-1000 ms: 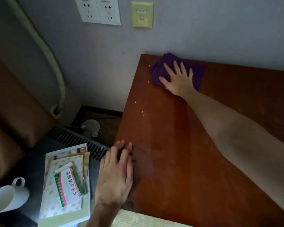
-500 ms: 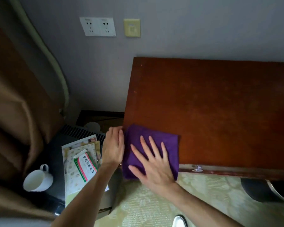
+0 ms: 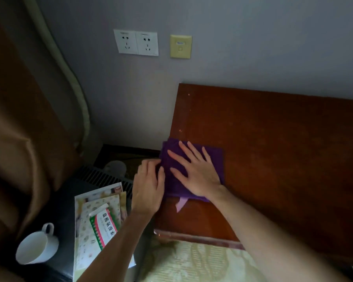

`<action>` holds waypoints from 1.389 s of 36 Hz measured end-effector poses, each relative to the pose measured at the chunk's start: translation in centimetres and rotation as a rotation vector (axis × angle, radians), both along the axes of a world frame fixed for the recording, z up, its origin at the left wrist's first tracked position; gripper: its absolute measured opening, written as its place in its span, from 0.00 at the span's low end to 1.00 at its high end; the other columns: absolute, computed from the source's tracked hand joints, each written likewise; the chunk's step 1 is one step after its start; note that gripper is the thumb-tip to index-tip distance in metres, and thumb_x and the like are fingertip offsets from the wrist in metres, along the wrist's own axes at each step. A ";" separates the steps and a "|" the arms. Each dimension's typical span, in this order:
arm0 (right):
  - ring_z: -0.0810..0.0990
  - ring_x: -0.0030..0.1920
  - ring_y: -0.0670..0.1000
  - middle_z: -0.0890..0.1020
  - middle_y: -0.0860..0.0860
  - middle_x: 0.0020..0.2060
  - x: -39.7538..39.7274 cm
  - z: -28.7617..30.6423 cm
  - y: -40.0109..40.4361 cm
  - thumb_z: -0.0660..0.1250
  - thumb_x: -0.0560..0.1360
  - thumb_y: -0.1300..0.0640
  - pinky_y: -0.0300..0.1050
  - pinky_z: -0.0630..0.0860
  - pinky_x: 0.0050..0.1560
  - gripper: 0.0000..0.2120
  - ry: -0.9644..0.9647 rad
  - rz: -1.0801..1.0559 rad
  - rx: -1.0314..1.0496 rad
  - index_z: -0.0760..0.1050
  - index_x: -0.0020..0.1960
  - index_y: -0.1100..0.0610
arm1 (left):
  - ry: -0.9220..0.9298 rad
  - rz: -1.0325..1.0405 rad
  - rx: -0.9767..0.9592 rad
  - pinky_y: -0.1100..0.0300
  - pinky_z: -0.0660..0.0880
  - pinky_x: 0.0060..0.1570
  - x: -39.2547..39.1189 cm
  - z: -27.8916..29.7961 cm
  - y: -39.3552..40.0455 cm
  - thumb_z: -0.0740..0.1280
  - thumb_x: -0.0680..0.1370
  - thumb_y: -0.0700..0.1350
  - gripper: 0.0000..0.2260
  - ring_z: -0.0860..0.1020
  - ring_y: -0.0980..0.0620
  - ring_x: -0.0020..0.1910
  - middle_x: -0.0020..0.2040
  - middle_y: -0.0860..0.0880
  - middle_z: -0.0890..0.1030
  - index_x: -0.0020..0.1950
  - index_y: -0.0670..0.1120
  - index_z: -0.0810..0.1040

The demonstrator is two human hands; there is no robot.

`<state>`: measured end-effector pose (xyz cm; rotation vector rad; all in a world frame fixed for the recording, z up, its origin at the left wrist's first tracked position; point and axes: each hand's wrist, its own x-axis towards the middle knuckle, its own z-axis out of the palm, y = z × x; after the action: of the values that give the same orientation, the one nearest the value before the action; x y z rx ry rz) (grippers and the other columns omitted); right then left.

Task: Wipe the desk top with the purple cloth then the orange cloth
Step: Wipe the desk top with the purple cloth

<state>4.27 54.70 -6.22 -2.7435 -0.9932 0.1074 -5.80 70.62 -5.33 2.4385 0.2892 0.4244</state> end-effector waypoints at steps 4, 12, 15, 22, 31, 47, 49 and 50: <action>0.45 0.83 0.51 0.50 0.46 0.84 10.8 0.0 2.4 0.41 0.80 0.29 0.63 0.43 0.81 0.31 -0.010 -0.071 0.017 0.52 0.82 0.34 | -0.015 -0.031 0.046 0.50 0.73 0.55 3.5 -0.8 0.0 0.53 0.83 0.53 0.18 0.74 0.50 0.57 0.60 0.50 0.74 0.65 0.46 0.74; 0.46 0.83 0.51 0.51 0.46 0.84 26.3 0.3 5.7 0.48 0.80 0.28 0.61 0.41 0.80 0.32 -0.003 -0.028 0.013 0.52 0.82 0.35 | 0.060 -0.090 0.161 0.51 0.72 0.68 5.5 -3.0 -2.1 0.53 0.84 0.54 0.20 0.66 0.53 0.74 0.73 0.51 0.67 0.75 0.49 0.66; 0.46 0.83 0.51 0.50 0.46 0.84 30.0 0.8 6.8 0.49 0.80 0.27 0.61 0.41 0.81 0.33 0.025 -0.045 0.009 0.52 0.82 0.35 | 0.078 -0.097 0.226 0.51 0.73 0.67 5.7 -3.3 -2.1 0.53 0.84 0.53 0.21 0.64 0.53 0.76 0.73 0.50 0.68 0.75 0.47 0.67; 0.47 0.83 0.53 0.51 0.49 0.84 32.6 0.9 8.0 0.48 0.78 0.25 0.63 0.42 0.81 0.37 0.018 -0.071 -0.026 0.50 0.83 0.38 | 0.086 -0.075 0.260 0.50 0.72 0.69 5.9 -3.2 -2.3 0.53 0.84 0.50 0.20 0.62 0.53 0.77 0.72 0.48 0.70 0.74 0.46 0.70; 0.43 0.83 0.54 0.47 0.49 0.84 25.5 0.5 6.0 0.47 0.77 0.24 0.64 0.40 0.80 0.39 -0.011 -0.046 -0.072 0.46 0.83 0.38 | 0.054 -0.057 0.285 0.51 0.73 0.62 5.7 -2.3 -2.3 0.55 0.84 0.51 0.17 0.72 0.49 0.67 0.67 0.48 0.72 0.69 0.45 0.71; 0.47 0.84 0.52 0.53 0.49 0.84 -11.0 0.2 -1.6 0.50 0.79 0.27 0.63 0.49 0.81 0.37 -0.028 -0.033 -0.013 0.53 0.83 0.42 | -0.187 0.163 -0.347 0.47 0.73 0.55 1.1 0.7 -1.3 0.55 0.83 0.53 0.11 0.74 0.57 0.51 0.54 0.51 0.69 0.55 0.47 0.71; 0.49 0.83 0.52 0.54 0.48 0.84 -12.2 0.1 -2.2 0.50 0.79 0.25 0.62 0.50 0.80 0.37 -0.045 -0.041 -0.019 0.54 0.83 0.42 | -0.147 0.203 -0.393 0.48 0.74 0.55 1.4 1.5 -0.5 0.56 0.84 0.51 0.09 0.73 0.60 0.50 0.53 0.52 0.69 0.55 0.48 0.71; 0.50 0.83 0.51 0.54 0.48 0.84 -12.1 0.1 -2.4 0.50 0.79 0.25 0.61 0.51 0.79 0.38 -0.043 -0.038 -0.016 0.54 0.83 0.41 | -0.124 0.180 -0.372 0.48 0.74 0.54 1.5 1.7 -0.2 0.56 0.84 0.50 0.08 0.73 0.60 0.49 0.53 0.52 0.69 0.55 0.47 0.72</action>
<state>-7.86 52.32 -6.11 -2.7892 -0.9542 0.0507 -4.25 70.44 -3.60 2.0227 0.4906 0.5449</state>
